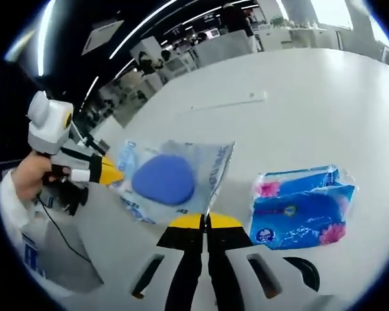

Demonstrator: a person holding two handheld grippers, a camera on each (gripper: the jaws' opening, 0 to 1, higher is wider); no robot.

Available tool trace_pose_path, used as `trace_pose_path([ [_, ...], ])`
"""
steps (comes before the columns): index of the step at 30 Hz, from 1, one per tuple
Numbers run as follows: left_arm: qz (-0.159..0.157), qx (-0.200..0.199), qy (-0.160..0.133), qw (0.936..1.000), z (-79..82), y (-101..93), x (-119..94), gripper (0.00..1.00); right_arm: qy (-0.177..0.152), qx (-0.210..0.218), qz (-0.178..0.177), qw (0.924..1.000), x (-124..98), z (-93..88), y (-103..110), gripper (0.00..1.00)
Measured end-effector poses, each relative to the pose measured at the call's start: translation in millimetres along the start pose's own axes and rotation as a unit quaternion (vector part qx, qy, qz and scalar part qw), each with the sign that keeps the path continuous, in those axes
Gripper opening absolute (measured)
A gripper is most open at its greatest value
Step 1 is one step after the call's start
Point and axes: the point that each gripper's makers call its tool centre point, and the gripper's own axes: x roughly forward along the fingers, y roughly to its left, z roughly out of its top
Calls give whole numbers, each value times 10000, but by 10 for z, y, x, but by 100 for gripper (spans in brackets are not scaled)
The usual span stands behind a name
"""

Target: Arrange the tabletop items into an orderly group along one side of the table until the central work area is clear of visible clutter.

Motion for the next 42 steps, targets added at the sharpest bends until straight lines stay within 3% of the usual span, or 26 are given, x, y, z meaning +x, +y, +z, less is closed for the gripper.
trace_pose_path([
  [6,118,281,180,9994,-117,-56,120,0,172,239,-47,9996,58,-115,-99,0],
  [13,348,559,283,9974,-192,-73,260,0,382,21,-140,9992,158,-231,-138,0],
  [24,397,472,318,9976,-253,-44,356,0,631,-249,-230,9974,238,-352,-180,0],
  [42,499,485,342,9970,-360,-41,497,0,682,-154,-219,9973,279,-406,-230,0],
])
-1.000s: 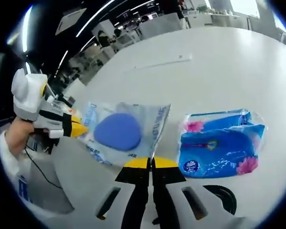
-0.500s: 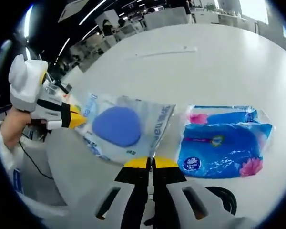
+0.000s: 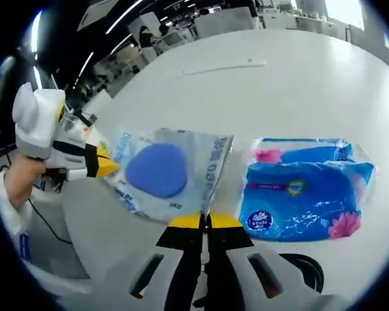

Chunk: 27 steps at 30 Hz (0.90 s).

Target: Arrange the tabletop items into an orderly group along one side of the table until the central work area is clear of visible clutter.

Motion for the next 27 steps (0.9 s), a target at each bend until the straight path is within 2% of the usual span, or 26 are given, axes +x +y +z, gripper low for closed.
trace_pose_path([
  [9,38,-195,-33,9998,-16,10,23,0,-89,-114,13,9999,-32,24,35,0],
  [14,104,-207,-46,9997,-25,13,35,0,-177,-529,20,9984,-85,70,68,2],
  [18,110,-303,-62,9995,-28,19,38,0,-241,-676,31,9974,-155,87,87,4],
  [19,112,-310,-66,9994,-29,18,37,0,-271,-771,34,9967,-171,96,90,6],
  [20,118,-317,-69,9994,-29,17,36,0,-341,-1060,-4,9938,-195,114,77,8],
  [24,168,-300,-77,9994,-32,14,38,0,-495,-1358,-13,9895,-279,145,130,14],
  [26,185,-317,-84,9993,-33,15,40,0,-620,-1559,-30,9858,-328,214,164,13],
  [27,187,-330,-88,9992,-33,15,39,0,-708,-1835,-55,9804,-359,273,193,10],
])
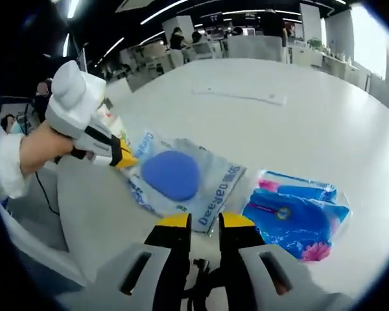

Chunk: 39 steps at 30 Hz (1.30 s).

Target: Arrange the tabletop items into an orderly group along one side of the table until the central work area is clear of visible clutter.

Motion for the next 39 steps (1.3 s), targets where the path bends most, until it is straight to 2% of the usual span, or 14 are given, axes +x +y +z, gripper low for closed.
trace_pose_path([
  [4,9,-1,-14,10000,-2,0,5,0,-354,-411,294,9981,9,203,195,0],
  [7,-5,-33,-18,10000,-1,0,8,0,82,-334,790,9963,195,55,466,9],
  [9,-14,-28,-20,10000,0,1,8,0,432,-537,820,9942,297,-104,520,16],
  [12,-25,-22,-31,10000,-2,1,9,0,762,-604,976,9905,351,-243,572,14],
  [16,-35,27,-75,10000,-5,-2,7,0,930,-418,843,9912,411,-321,486,11],
  [18,-47,74,-74,9999,-4,0,10,0,946,-33,838,9920,412,-312,478,10],
  [21,-53,100,-72,9999,-3,-1,9,0,894,-67,787,9929,421,-270,454,7],
  [24,-43,200,-78,9998,-5,-5,7,0,1161,32,594,9915,475,-380,389,1],
  [27,-58,365,-120,9992,-13,-12,3,0,1149,164,557,9917,486,-366,350,0],
  [28,-67,334,-131,9993,-16,-6,0,0,1171,370,582,9907,487,-373,362,0],
  [30,-96,223,-180,9995,-16,10,-16,0,1165,375,581,9908,490,-380,364,0],
  [32,2,225,-259,9994,10,39,-46,2,1170,330,573,9909,487,-371,377,0],
  [35,220,608,-493,9967,109,65,-113,3,1167,264,565,9912,486,-371,376,0],
  [39,359,566,-826,9943,228,100,-283,7,1150,301,574,9913,487,-371,373,0],
])
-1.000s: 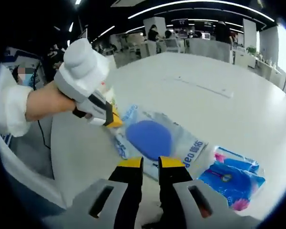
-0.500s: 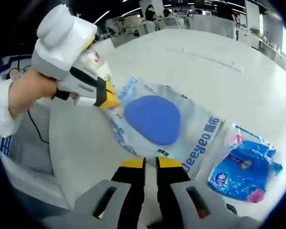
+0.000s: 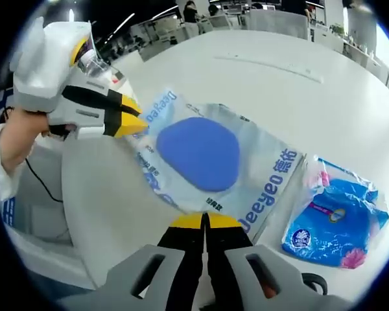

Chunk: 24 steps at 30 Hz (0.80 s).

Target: Arrange the tabletop items into an orderly group along one side of the table until the central work area is clear of visible clutter.

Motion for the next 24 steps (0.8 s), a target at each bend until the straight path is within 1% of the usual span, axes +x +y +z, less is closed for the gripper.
trace_pose_path([
  [1,-12,-57,-94,9999,36,8,-45,8,-1,-13,2,10000,1,-1,-1,0],
  [3,16,-41,-144,9999,58,33,-89,9,-7,-25,3,10000,1,-2,2,0],
  [4,75,-43,-276,9996,93,63,-153,10,-11,-19,3,10000,1,-3,3,0],
  [7,59,-282,-542,9981,144,68,-286,17,-21,-91,25,10000,0,-6,4,0],
  [9,60,-332,-723,9968,176,55,-396,20,-40,-85,40,9999,-1,-7,3,0],
  [11,36,-368,-914,9951,182,25,-530,22,-63,-133,44,9999,-4,-9,9,0],
  [12,-2,-462,-1074,9931,189,1,-613,23,-69,-167,41,9998,-5,-10,12,0],
  [13,-18,-549,-1121,9922,167,-10,-669,23,-69,-214,42,9997,-6,-10,15,0],
  [14,-51,-714,-1253,9895,144,-25,-750,24,-68,-220,50,9997,-6,-10,14,0],
  [15,-44,-806,-1284,9884,108,-28,-801,25,-69,-189,69,9998,-4,-4,8,0],
  [18,-5,-1125,-1275,9854,-87,-26,-942,28,-71,-151,119,9998,-4,-5,8,0],
  [19,8,-1305,-1235,9837,-192,-23,-987,29,-71,-218,131,9997,-3,-4,10,0],
  [20,-35,-1458,-1227,9817,-258,-31,-1011,31,-61,-342,152,9993,-4,-7,15,0],
  [22,-75,-1883,-1169,9751,-427,-29,-1070,36,-56,-409,166,9990,-3,-8,20,0],
  [23,-57,-2040,-1154,9721,-521,-13,-1105,38,-52,-486,178,9986,-6,-10,23,0],
  [24,-71,-2104,-1159,9707,-579,-9,-1131,39,-54,-565,188,9982,-7,-12,28,0],
])
